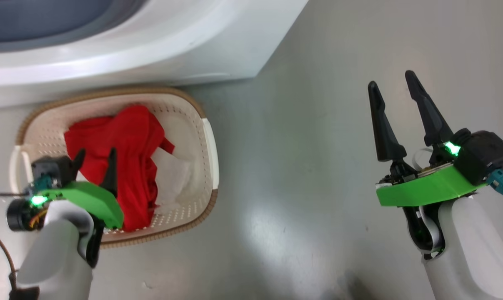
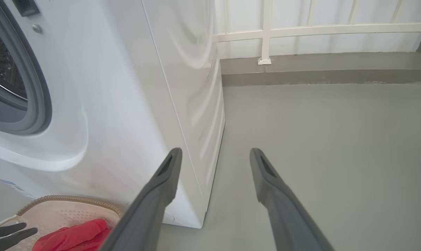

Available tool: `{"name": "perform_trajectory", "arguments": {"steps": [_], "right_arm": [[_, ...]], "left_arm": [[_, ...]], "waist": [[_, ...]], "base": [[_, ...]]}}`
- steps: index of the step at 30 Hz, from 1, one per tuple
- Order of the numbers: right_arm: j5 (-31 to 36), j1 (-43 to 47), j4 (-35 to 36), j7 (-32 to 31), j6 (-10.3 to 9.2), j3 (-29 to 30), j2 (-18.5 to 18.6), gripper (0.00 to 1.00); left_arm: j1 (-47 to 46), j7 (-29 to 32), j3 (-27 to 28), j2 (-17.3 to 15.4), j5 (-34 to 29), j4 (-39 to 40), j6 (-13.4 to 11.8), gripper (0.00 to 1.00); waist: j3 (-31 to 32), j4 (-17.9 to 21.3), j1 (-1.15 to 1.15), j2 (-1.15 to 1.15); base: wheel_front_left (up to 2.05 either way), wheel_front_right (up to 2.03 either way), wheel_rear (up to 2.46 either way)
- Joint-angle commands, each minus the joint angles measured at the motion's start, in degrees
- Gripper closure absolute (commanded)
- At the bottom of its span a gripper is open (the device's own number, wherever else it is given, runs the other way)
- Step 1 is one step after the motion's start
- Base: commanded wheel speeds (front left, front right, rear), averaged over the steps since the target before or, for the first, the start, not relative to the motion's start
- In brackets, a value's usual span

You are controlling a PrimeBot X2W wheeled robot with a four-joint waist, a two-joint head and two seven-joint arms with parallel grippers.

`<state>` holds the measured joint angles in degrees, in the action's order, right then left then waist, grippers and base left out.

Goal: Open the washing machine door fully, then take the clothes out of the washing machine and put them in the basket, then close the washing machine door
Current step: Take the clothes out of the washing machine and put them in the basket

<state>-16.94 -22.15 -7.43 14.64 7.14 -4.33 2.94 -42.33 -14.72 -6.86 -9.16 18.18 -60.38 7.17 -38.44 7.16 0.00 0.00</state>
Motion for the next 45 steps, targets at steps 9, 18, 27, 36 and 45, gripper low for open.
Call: {"name": "perform_trajectory", "arguments": {"steps": [9,18,27,36,45], "right_arm": [[1.29,6.05,-0.58,0.36,0.35,0.23,-0.06,0.0],[1.88,11.38,-1.99,0.36,0.35,0.77,-0.06,0.0],[1.97,16.74,-2.57,0.36,0.35,1.17,0.31,0.0],[1.46,21.55,-2.25,0.36,0.35,1.87,0.95,0.0],[1.08,24.55,-1.69,0.36,0.35,2.57,1.28,0.0]], "left_arm": [[10.84,-0.28,5.29,-1.17,-2.4,10.84,0.32,0.0],[19.25,-0.28,8.81,0.33,-4.94,20.53,0.32,0.0],[28.94,-0.28,12.28,1.68,-8.25,32.3,0.32,0.0],[38.13,-0.28,15.01,3.21,-10.38,43.84,0.32,0.0],[44.44,-0.28,17.24,4.62,-11.31,52.81,0.32,0.0]], "waist": [[11.76,-2.29,0.0,0.0],[20.32,-3.65,0.0,0.0],[27.52,-3.94,0.0,0.0],[32.45,-4.31,0.0,0.0],[34.93,-4.41,0.0,0.0]], "base": [[0.0,0.0,0.0],[0.0,0.0,0.0],[0.0,0.0,0.0],[0.0,0.0,0.0],[0.0,0.0,0.0]]}}
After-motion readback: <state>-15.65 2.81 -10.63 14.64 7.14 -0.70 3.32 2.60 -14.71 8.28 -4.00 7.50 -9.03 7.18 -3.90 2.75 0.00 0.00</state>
